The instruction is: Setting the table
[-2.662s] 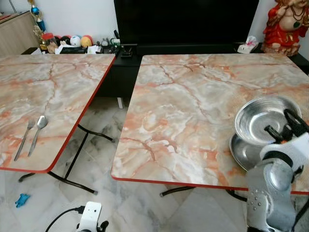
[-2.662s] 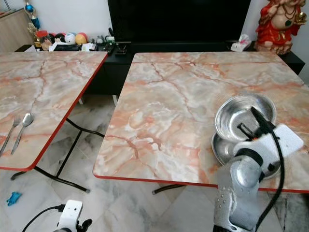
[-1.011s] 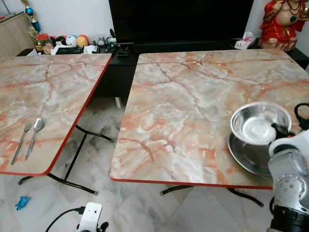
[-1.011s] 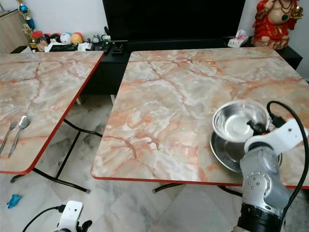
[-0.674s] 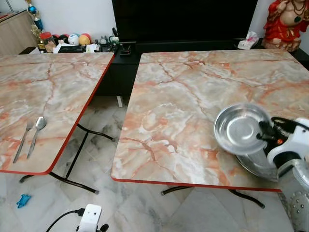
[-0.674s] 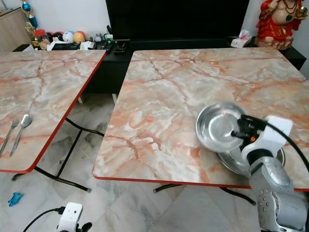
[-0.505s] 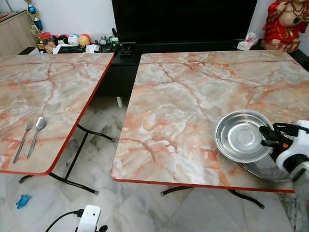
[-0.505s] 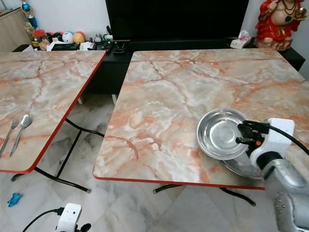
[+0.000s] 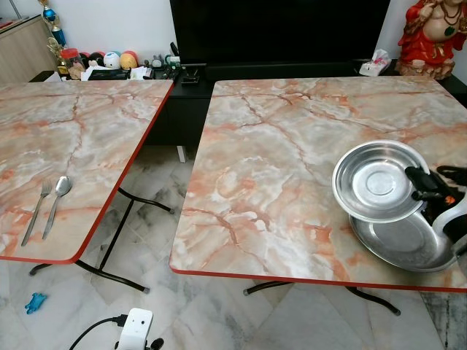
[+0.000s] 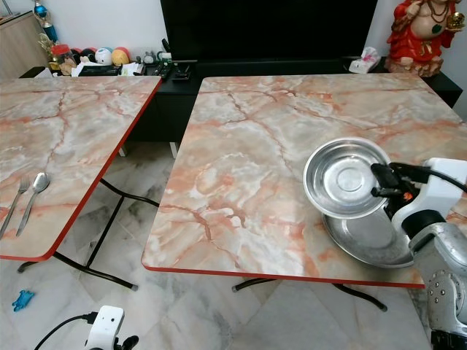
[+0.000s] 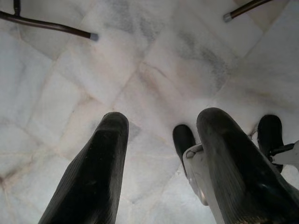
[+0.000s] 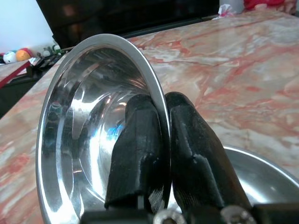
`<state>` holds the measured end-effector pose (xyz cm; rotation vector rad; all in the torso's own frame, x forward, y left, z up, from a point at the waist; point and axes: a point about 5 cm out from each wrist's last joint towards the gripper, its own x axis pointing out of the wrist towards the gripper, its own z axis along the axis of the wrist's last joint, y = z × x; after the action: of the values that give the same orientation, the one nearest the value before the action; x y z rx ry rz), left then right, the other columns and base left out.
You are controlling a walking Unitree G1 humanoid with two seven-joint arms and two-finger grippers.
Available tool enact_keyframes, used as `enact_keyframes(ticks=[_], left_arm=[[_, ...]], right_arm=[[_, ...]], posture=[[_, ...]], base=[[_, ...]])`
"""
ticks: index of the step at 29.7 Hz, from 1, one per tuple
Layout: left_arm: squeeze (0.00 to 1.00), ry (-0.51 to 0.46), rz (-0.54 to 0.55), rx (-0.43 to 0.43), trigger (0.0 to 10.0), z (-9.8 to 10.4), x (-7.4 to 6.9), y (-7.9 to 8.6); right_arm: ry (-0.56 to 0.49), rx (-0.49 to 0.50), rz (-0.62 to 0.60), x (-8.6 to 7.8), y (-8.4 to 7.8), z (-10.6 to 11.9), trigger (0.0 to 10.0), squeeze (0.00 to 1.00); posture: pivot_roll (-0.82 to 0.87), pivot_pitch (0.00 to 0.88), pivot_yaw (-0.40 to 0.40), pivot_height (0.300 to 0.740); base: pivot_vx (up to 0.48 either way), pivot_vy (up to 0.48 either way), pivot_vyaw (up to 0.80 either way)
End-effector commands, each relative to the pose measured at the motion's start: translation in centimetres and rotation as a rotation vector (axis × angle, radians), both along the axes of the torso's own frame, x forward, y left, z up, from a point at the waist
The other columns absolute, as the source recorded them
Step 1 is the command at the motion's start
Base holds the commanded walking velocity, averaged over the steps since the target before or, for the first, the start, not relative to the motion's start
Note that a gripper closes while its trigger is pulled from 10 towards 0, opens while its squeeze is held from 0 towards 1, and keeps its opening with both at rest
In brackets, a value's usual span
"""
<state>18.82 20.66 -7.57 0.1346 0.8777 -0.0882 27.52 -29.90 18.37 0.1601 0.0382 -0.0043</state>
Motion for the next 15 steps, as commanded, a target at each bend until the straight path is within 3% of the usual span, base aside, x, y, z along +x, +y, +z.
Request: enact_keyframes(ticks=[1,5,15], left_arm=[[0.0,0.018,0.004,-0.006,10.0,-0.11,-0.15,0.09],[0.0,0.014,-0.006,0.005,10.0,-0.07,-0.09,0.09],[0.0,0.01,-0.008,0.016,10.0,-0.07,-0.14,0.17]], right_arm=[[-0.005,0.015,0.012,0.09,0.2,-0.05,10.0,0.0],[0.012,-0.004,0.02,0.03,0.46,-0.5,10.0,0.0],[0.012,0.009,0.025,0.51,1.04,-0.73,10.0,0.0]], posture=[[-0.05,0.0,0.053,0.74],[-0.05,0.0,0.054,0.74],[-0.05,0.005,0.051,0.74]], base=[[0.0,0.0,0.0],[0.0,0.0,0.0],[0.0,-0.312,0.0]])
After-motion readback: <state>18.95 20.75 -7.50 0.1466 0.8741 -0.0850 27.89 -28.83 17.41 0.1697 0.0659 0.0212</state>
